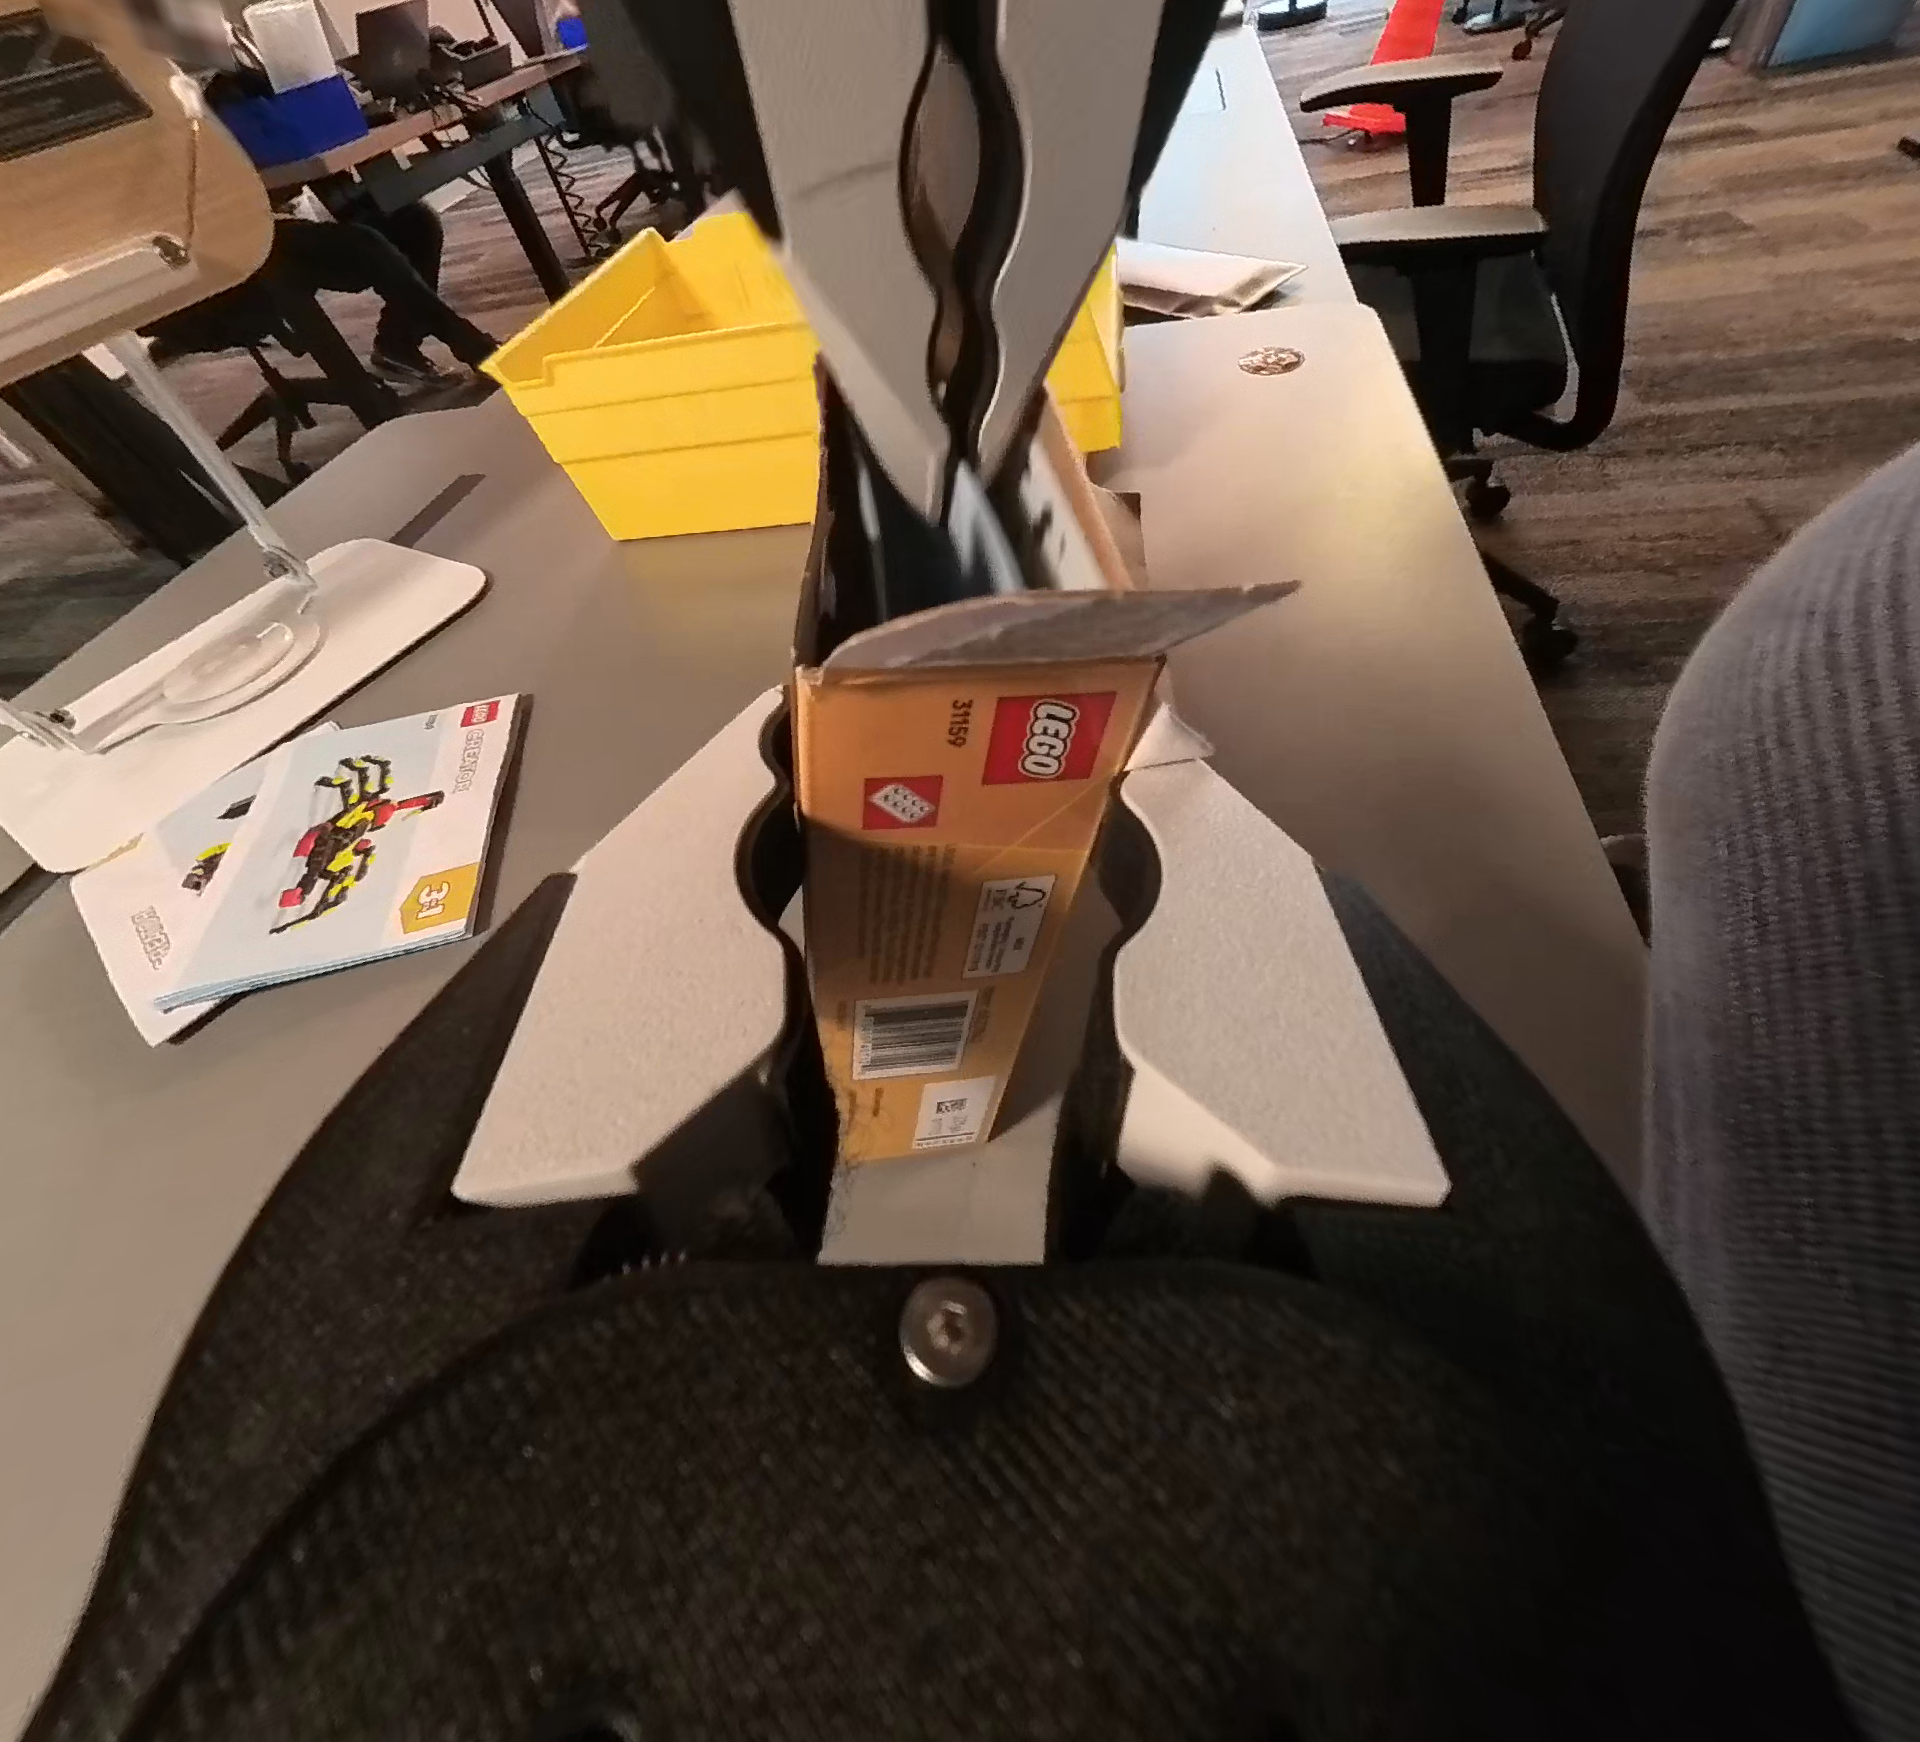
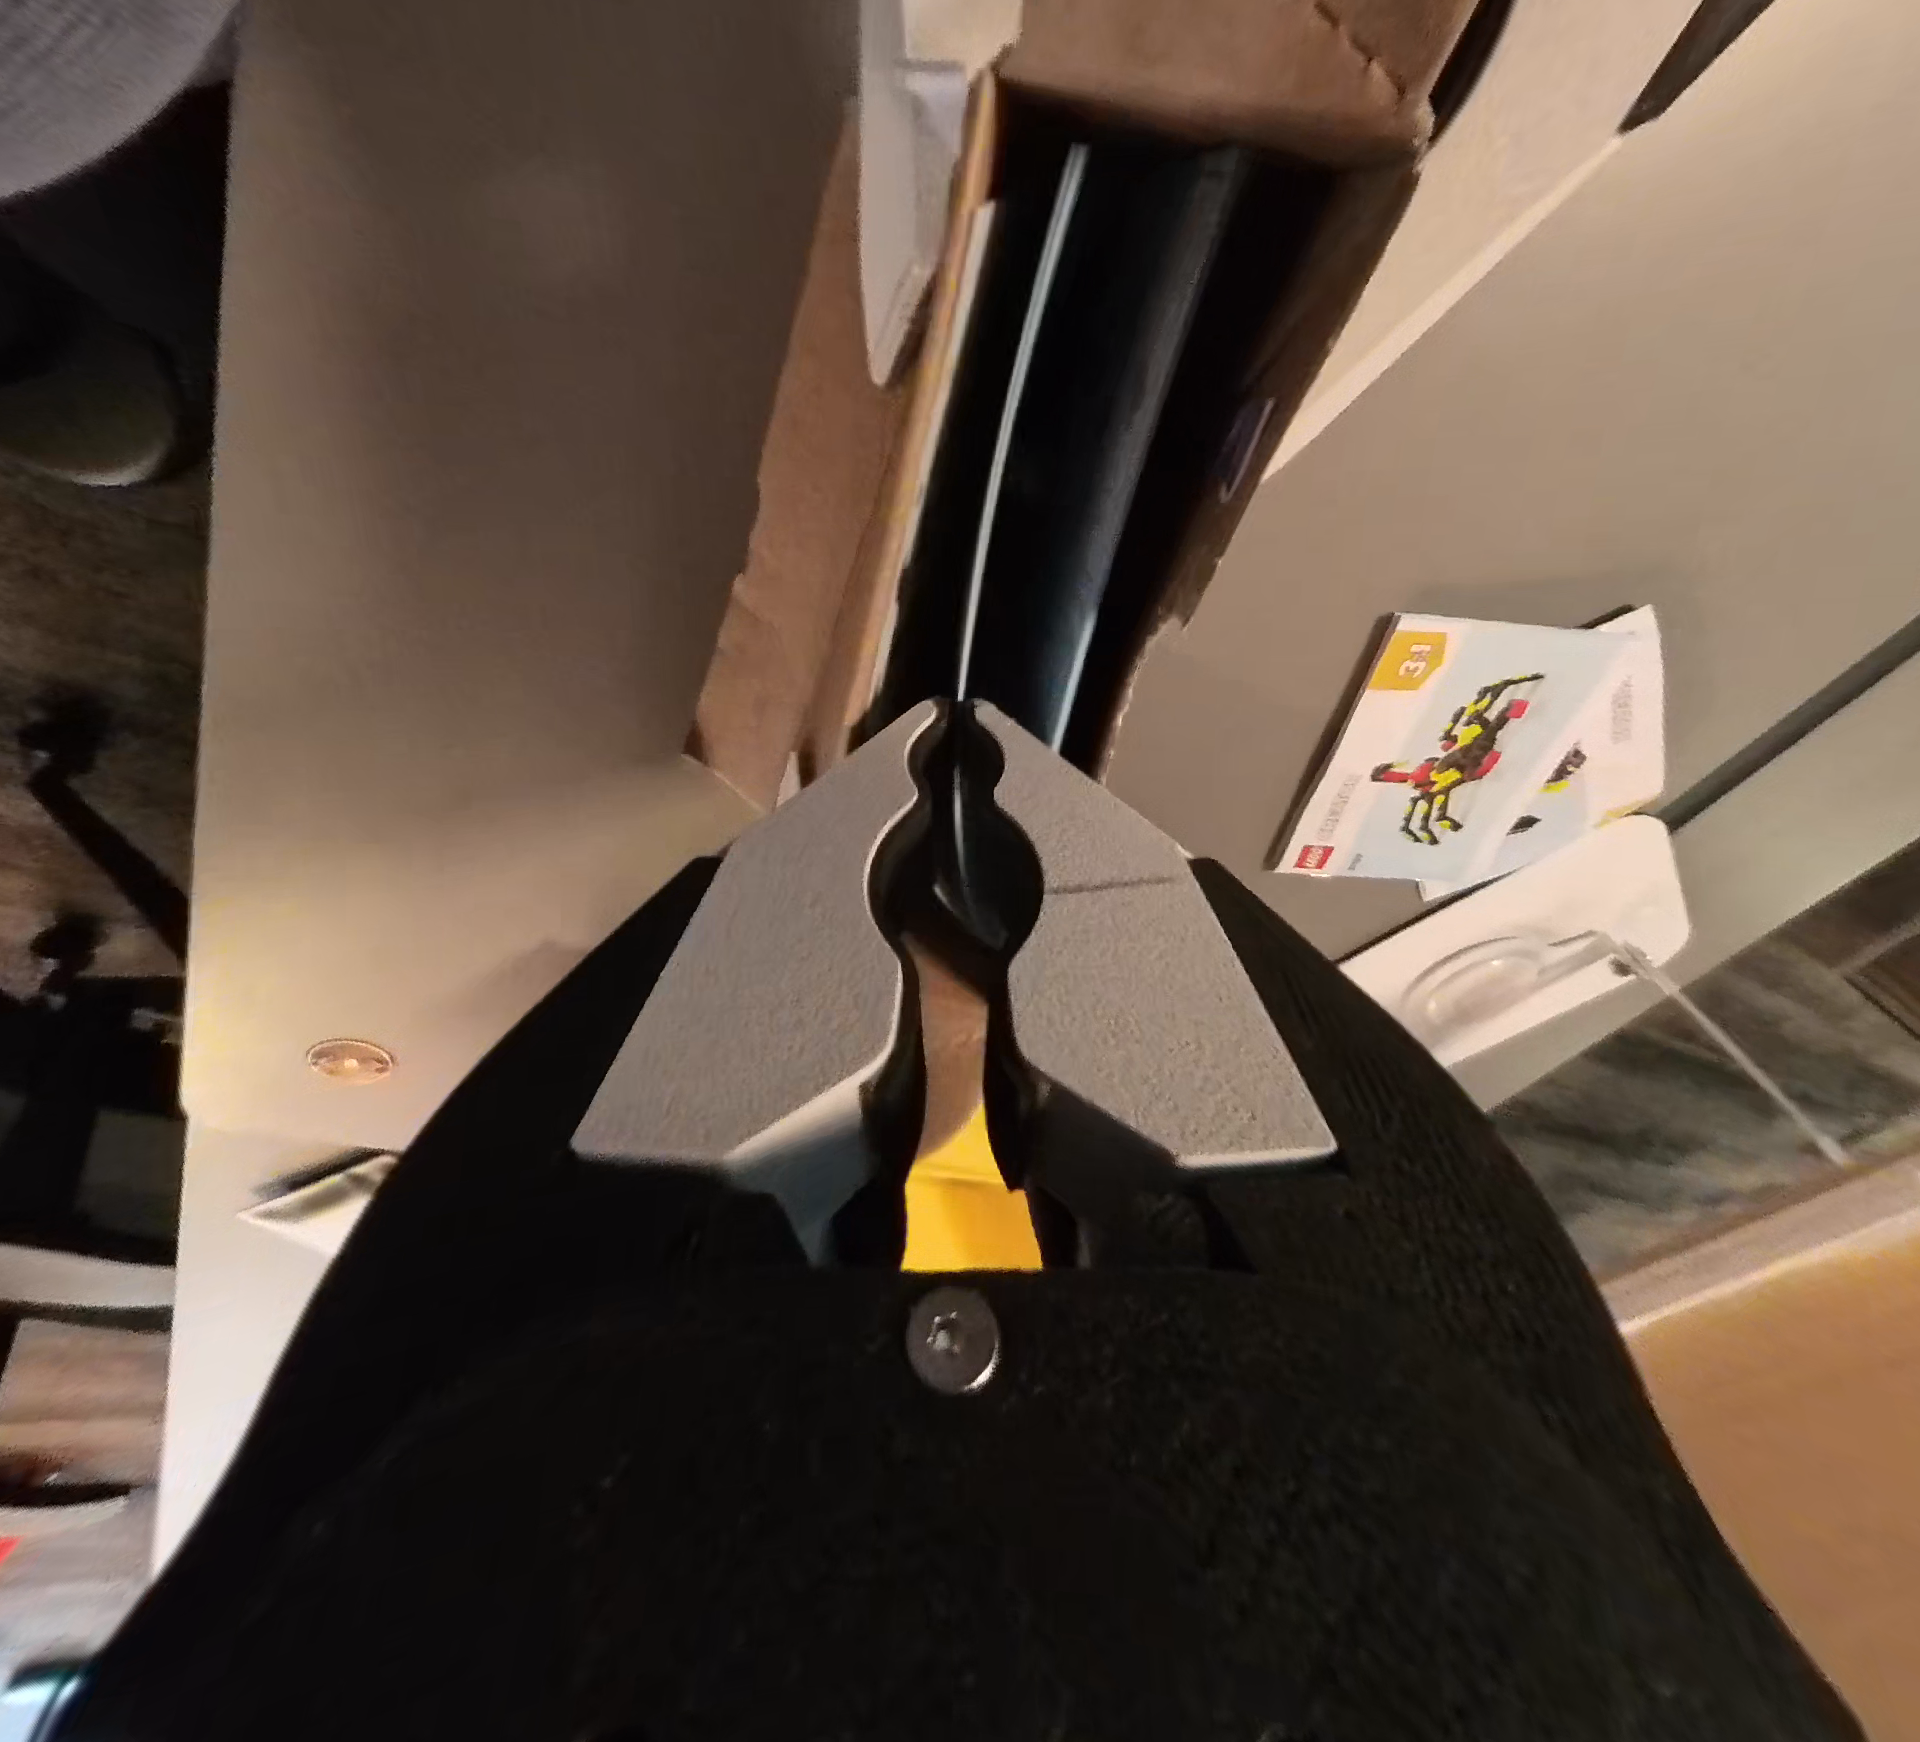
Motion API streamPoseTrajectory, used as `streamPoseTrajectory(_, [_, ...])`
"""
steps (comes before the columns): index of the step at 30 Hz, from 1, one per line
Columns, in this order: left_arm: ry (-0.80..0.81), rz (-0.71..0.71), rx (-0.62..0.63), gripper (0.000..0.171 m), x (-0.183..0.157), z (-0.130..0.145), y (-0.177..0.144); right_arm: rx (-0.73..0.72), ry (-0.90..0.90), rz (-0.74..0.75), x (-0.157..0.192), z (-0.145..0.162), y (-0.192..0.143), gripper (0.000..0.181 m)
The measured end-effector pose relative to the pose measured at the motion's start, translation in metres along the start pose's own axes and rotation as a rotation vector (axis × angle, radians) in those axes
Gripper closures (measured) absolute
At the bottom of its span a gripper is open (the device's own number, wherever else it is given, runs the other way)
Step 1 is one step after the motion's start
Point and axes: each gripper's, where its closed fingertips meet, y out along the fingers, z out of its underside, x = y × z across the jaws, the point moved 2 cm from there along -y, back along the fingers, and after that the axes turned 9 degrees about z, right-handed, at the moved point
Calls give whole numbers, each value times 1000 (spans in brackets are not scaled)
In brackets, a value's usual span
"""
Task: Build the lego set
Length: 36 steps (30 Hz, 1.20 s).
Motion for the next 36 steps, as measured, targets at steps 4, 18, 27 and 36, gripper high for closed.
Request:
streamPoseTrajectory(4, [-20,0,-7,117,3,0,-1,-88,67,19,-17,-2,-46,181])
streamPoseTrajectory(18, [-32,7,-14,117,5,0,-1,-54,334,772,-214,94,-80,181])
streamPoseTrajectory(27, [-19,10,-20,116,4,0,0,-59,507,459,-109,116,111,136])
streamPoseTrajectory(36, [78,66,-27,117,-2,0,0,-781,1131,284,-19,108,-3,121])
